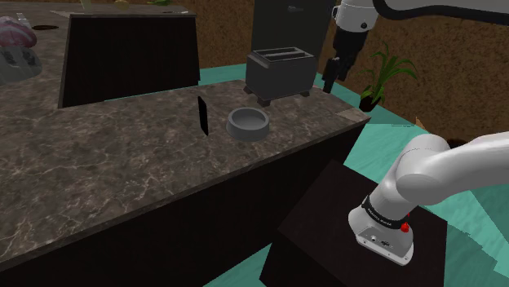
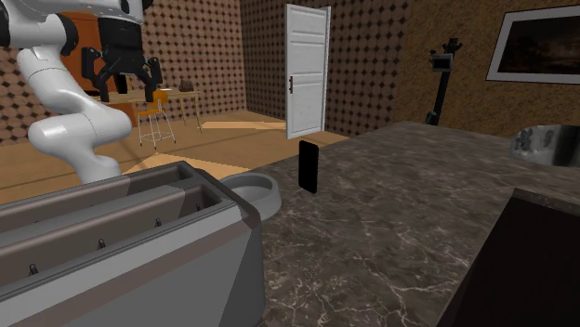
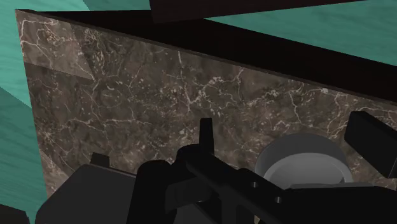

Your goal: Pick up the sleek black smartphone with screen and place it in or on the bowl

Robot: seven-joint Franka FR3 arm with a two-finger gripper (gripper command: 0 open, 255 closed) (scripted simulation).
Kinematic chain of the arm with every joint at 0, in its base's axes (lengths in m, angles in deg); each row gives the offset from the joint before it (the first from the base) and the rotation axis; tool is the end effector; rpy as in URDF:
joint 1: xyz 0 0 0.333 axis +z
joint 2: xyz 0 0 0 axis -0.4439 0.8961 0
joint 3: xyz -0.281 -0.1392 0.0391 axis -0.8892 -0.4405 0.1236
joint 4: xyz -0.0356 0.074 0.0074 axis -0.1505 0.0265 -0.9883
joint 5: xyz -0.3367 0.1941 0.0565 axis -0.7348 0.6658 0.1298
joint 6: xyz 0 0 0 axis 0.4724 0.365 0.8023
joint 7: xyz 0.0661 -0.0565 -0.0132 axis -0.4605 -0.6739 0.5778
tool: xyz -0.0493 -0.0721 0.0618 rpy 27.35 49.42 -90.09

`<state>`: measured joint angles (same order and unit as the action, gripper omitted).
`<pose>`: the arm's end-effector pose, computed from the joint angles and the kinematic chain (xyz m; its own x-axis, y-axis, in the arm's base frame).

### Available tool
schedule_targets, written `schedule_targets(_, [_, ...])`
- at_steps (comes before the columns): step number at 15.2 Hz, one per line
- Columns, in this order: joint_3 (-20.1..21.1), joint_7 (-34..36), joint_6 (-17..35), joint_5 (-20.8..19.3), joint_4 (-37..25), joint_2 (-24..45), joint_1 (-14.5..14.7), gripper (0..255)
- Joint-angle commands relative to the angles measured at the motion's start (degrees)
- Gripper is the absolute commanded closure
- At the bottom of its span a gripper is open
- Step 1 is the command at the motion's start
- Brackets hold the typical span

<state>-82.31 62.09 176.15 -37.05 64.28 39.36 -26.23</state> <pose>0.3111 0.0076 0.6033 0.9991 -0.0420 0.0010 -0.0418 -0.9906 0.1299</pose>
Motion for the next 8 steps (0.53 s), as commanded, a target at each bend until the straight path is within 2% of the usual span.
schedule_targets(1, [0.0,0.0,0.0,0.0,0.0,0.0,0.0,0])
schedule_targets(8, [5.3,9.1,5.0,4.2,-6.5,13.0,0.5,0])
